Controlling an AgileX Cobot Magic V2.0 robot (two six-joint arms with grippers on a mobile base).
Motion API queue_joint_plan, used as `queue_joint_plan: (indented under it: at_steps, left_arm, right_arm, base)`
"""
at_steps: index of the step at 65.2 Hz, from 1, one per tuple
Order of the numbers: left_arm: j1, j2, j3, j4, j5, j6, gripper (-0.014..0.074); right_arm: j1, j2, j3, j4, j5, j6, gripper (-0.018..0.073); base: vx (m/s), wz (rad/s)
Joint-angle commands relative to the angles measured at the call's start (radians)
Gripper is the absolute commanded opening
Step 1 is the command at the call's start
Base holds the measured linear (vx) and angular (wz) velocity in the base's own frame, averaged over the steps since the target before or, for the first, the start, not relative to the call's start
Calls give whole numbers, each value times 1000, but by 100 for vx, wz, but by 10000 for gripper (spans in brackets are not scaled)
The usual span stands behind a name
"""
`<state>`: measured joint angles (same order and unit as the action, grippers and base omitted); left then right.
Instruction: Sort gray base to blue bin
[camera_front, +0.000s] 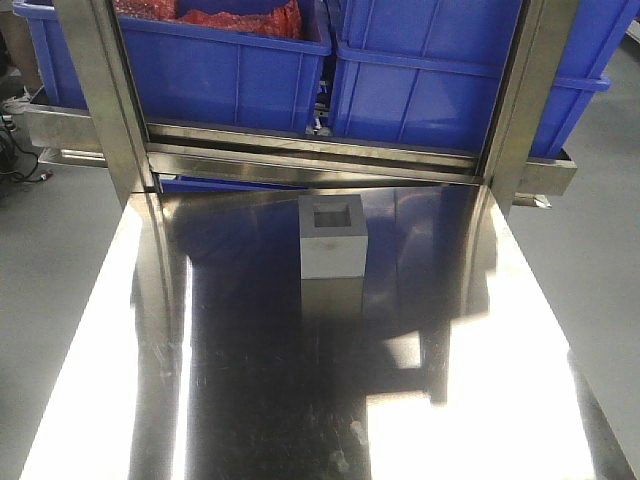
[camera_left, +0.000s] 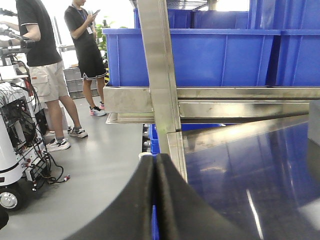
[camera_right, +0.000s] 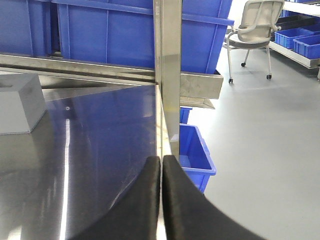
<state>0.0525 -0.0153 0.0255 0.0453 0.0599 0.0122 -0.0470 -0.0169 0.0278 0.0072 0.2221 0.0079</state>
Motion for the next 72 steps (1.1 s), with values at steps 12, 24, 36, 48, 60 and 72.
queue_joint_plan:
  at_steps: [12, 24, 36, 48, 60, 72]
  left_arm:
    - [1, -10, -25, -3, -75, -2, -6]
    - [1, -10, -27, -3, -76, -2, -6]
    - [1, -10, -68, -16, -65, -29, -6]
    - [1, 75, -275, -29, 107, -28, -6]
    - [1, 351, -498, -29, 309, -26, -6]
    - [1, 548, -640, -29, 343, -26, -6]
  right_arm:
    - [0, 1, 1, -7, -75, -8, -5]
    - [0, 1, 1, -7, -75, -8, -5]
    - [0, 1, 1, -7, -75, -8, -5]
    - [0, 1, 1, -7, -75, -8, -5]
    - [0, 1, 1, -7, -75, -8, -5]
    - [0, 1, 1, -7, -75, -8, -5]
  base:
    - [0, 0]
    - [0, 0]
    - [0, 0]
    - [0, 0]
    - [0, 0]
    - [0, 0]
